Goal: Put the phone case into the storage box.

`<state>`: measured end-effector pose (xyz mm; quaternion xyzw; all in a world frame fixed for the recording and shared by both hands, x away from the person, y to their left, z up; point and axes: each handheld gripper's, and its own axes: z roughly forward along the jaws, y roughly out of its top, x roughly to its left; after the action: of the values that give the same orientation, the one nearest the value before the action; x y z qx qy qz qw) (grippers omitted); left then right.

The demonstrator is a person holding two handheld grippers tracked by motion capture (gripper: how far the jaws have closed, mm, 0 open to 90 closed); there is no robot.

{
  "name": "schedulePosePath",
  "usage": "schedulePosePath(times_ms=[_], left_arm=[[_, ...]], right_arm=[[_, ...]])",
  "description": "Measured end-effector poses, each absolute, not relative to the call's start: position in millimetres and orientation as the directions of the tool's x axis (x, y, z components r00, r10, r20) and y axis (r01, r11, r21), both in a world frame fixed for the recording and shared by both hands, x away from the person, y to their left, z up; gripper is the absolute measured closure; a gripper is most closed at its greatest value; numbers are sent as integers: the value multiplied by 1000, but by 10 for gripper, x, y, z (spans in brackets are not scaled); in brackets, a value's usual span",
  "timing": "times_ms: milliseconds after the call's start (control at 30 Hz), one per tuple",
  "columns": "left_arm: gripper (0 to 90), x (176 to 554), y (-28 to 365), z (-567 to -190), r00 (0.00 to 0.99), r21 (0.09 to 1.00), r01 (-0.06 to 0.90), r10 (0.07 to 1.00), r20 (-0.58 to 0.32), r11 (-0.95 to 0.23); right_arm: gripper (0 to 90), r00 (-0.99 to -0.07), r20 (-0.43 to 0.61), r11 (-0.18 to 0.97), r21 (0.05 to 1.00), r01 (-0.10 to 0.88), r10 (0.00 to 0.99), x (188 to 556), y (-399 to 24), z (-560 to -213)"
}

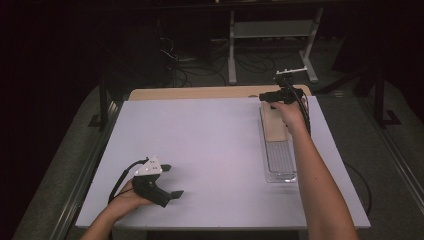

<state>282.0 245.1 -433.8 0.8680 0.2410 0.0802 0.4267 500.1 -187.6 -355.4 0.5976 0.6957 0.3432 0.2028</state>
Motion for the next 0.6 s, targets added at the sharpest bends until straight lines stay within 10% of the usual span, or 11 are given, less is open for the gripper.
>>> schedulePosePath(times_ms=[600], left_arm=[[0, 2816, 2471, -4334, 865, 782, 352, 497, -62, -514]], right_arm=[[31, -369, 138, 147, 749, 646, 919, 4545, -1793, -3541]])
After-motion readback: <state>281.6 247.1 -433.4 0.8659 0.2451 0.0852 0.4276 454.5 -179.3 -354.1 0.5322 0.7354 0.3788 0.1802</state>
